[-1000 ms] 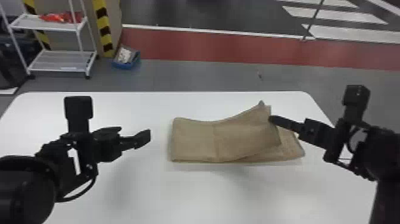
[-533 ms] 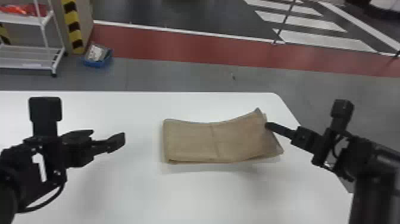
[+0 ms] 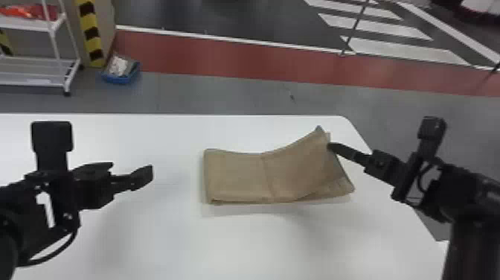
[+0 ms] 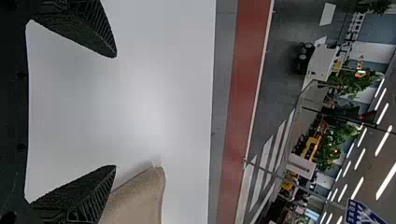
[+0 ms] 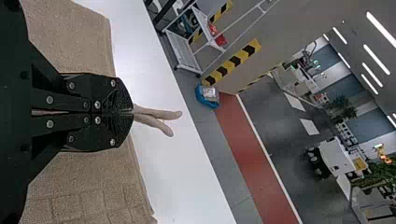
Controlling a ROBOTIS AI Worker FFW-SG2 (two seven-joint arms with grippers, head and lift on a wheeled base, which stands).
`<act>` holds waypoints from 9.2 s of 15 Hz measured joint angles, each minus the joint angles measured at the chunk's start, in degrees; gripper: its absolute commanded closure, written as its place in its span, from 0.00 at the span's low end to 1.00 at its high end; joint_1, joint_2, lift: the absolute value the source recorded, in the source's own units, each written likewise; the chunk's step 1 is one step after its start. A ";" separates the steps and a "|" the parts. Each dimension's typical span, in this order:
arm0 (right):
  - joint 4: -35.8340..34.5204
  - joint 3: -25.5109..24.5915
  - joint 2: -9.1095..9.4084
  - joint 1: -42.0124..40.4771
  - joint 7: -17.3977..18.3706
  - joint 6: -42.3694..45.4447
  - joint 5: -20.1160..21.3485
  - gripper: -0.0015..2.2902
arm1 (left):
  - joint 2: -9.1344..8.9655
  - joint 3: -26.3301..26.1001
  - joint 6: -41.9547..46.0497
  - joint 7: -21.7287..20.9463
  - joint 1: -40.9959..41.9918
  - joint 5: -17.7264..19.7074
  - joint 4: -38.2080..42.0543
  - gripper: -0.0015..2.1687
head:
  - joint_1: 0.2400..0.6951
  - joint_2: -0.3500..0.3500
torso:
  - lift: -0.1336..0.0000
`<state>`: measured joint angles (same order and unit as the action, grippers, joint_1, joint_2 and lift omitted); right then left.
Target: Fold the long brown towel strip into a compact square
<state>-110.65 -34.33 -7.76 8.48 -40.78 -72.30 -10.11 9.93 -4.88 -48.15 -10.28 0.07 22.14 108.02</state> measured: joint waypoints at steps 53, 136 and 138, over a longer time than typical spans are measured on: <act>5.61 1.67 6.52 -9.04 1.56 24.67 5.93 0.96 | -1.07 -10.20 5.55 8.70 1.82 2.80 1.52 0.09 | 1.00 0.00 | 0.07; 14.70 9.38 4.10 6.85 7.25 3.09 11.54 0.08 | -1.06 -21.55 18.48 12.95 0.63 -12.89 -8.05 0.97 | 1.00 0.04 | 0.07; 16.12 11.46 4.14 8.53 8.12 2.52 13.47 0.09 | -0.93 -21.49 18.48 12.85 0.63 -12.90 -8.18 0.97 | 1.00 0.06 | 0.07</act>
<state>-94.54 -22.87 -3.61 17.01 -32.66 -69.78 3.36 9.00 -26.37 -29.67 2.58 0.70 9.24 99.84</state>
